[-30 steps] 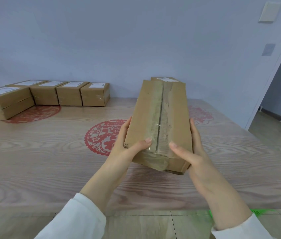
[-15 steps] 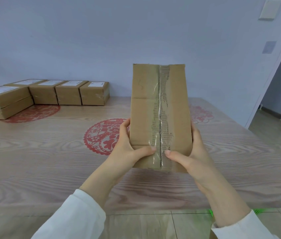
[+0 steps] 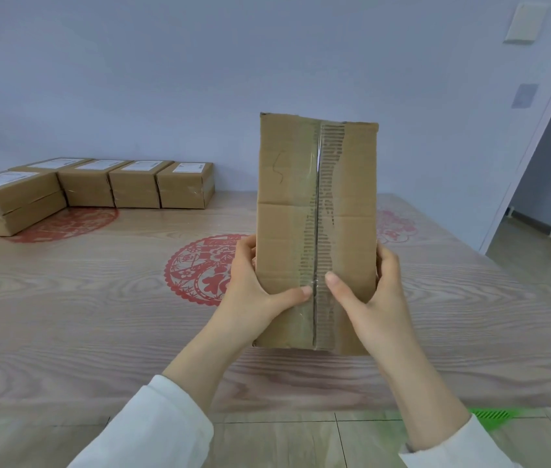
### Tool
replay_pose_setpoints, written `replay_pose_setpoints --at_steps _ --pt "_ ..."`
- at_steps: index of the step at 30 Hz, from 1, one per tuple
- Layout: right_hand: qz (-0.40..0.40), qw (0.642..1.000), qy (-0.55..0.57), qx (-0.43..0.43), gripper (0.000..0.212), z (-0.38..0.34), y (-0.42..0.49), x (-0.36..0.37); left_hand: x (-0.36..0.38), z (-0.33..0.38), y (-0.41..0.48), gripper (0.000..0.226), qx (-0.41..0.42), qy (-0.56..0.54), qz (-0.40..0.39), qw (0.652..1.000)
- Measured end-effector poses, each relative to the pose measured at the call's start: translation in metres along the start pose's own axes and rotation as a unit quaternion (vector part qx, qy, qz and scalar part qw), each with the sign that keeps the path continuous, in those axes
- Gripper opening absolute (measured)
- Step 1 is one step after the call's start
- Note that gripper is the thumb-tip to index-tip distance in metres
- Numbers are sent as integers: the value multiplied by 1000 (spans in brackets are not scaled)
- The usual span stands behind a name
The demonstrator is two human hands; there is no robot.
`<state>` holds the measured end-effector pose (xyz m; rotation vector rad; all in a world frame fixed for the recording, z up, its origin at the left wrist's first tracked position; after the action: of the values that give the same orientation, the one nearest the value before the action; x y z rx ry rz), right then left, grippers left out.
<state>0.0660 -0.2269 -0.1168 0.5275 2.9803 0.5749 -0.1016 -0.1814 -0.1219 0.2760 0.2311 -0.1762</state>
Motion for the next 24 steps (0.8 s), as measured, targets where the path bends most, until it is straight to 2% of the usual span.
replay_pose_setpoints --at_steps 7,11,15,20,24 --pt "15 999 -1 -32 62 -7 -2 4 -13 -3 3 55 -20 -33 75 996" --pt "39 998 -21 -41 56 -11 3 0 -11 2 1 62 -17 1 59 998" --pt "44 997 -15 -54 54 -16 0 0 -15 17 1 71 -26 -12 75 997" --pt "83 996 -4 -44 44 -19 2 -4 -16 31 1 34 0 -6 88 996" --pt "114 992 0 -47 38 -24 5 -6 -18 40 -1 33 21 14 102 994"
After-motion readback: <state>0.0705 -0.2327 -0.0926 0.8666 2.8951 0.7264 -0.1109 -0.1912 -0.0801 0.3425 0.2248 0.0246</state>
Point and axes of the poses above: each hand's wrist, its own y-axis towards the middle knuckle, its own x-axis out of the palm, z = x × y, the point moved 9 cm from there along y, towards the middle knuckle, and after that the axes turned 10 degrees about y, right-handed, at the moved point
